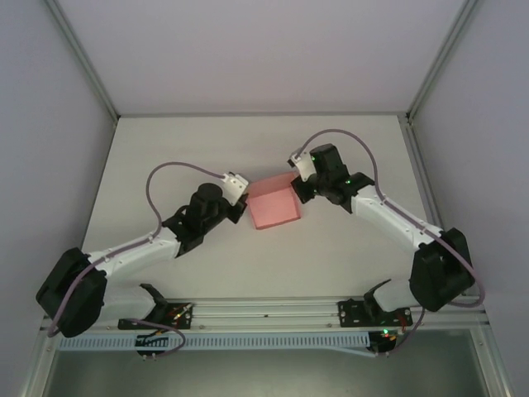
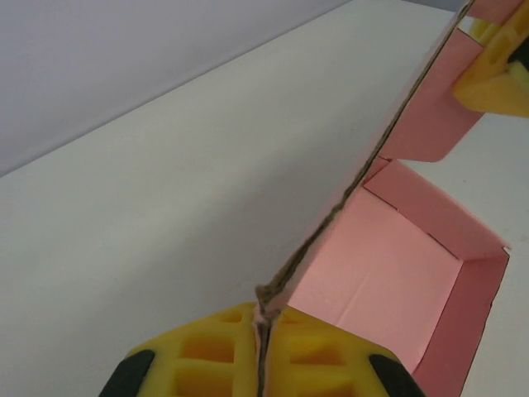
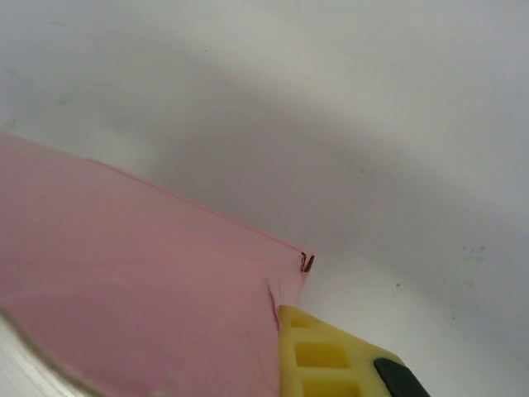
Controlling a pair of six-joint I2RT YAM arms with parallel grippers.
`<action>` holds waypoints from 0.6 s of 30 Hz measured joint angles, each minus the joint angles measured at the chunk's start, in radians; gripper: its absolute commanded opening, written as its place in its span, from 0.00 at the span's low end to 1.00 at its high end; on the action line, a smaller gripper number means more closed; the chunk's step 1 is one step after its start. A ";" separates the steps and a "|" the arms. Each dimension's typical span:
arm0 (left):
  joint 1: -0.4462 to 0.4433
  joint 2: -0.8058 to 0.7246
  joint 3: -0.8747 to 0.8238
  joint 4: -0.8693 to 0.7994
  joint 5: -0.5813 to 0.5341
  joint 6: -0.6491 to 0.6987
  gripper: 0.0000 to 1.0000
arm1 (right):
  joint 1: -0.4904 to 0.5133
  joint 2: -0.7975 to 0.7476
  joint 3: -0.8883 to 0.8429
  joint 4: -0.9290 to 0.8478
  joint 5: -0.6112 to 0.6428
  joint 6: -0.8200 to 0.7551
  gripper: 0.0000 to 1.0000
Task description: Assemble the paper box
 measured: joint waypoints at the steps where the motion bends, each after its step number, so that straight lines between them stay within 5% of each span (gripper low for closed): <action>1: 0.008 0.015 0.019 -0.007 -0.004 -0.014 0.00 | 0.000 0.007 0.001 0.000 -0.003 0.011 0.00; 6: 0.039 0.115 0.141 -0.056 -0.063 -0.135 0.00 | 0.016 0.046 -0.011 0.077 0.017 0.145 0.00; 18: 0.082 0.356 0.280 0.044 -0.136 -0.315 0.00 | 0.074 0.229 0.031 0.322 0.328 0.452 0.00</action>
